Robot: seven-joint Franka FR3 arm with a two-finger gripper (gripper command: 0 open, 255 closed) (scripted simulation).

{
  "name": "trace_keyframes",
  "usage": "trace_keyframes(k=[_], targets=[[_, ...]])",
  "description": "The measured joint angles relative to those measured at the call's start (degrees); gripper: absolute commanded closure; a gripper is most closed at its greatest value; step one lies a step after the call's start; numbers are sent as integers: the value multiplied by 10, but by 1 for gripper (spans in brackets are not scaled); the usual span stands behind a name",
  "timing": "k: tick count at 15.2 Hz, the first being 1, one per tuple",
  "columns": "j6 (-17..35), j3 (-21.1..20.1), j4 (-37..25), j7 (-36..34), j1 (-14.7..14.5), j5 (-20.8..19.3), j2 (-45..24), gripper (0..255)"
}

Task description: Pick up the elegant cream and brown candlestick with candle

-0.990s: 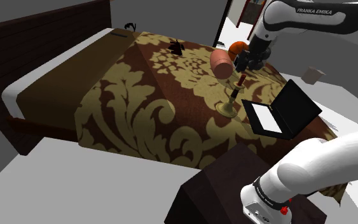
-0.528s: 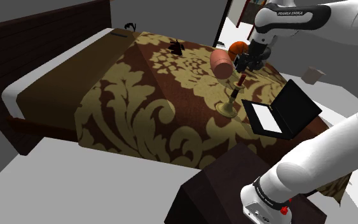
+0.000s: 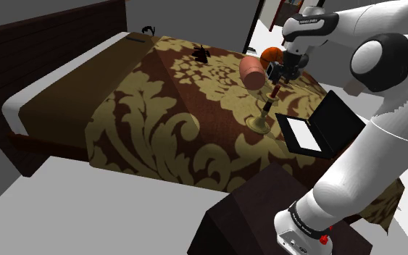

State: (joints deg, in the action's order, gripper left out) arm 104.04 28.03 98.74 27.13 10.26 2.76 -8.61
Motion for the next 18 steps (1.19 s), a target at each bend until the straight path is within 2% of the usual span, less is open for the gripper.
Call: trace_keyframes(k=[7,8,18], targets=[[43,0,31,7,4,8,-17,0],[47,0,33,8,4,9,-18,255],[50,-1,35,8,3,10,-18,255]])
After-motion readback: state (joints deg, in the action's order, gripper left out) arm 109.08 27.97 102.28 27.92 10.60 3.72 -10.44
